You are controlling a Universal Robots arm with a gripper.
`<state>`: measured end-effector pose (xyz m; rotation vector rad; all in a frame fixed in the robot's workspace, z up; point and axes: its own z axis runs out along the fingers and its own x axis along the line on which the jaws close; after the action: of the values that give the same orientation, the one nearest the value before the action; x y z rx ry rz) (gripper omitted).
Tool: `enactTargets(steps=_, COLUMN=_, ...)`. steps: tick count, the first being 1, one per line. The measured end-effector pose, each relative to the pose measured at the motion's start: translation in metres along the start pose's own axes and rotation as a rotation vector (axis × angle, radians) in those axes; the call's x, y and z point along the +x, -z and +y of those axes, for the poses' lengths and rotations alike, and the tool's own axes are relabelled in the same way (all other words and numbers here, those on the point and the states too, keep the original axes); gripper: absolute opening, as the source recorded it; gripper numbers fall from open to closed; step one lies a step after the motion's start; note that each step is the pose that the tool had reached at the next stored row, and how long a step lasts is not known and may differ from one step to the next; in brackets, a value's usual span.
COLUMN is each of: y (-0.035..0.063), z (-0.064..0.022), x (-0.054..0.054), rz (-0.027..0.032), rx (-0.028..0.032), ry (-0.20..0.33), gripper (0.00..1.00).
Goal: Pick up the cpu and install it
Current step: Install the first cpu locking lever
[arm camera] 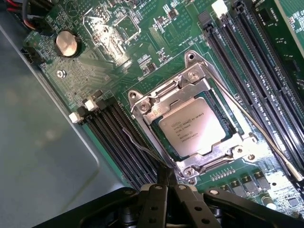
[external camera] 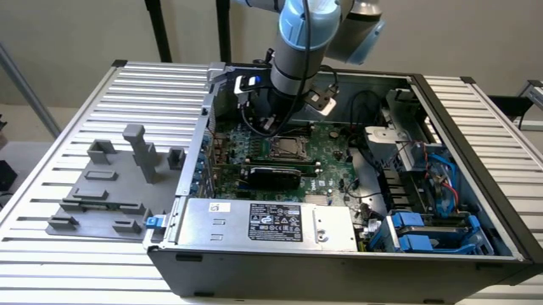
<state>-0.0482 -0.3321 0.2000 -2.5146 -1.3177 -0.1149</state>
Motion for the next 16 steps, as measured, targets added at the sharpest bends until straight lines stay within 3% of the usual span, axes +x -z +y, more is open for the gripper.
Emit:
enactTargets(steps=11, y=-0.0008, z=0.0013, x=0.0047, rz=-0.0042, rx=0.0009, ry=-0.001, gripper=0.11)
enactTargets(steps=16, y=-0.0001, z=0.0075, x=0.009, rz=-0.0101, rx=0.0072, ry=-0.004, gripper=0.11)
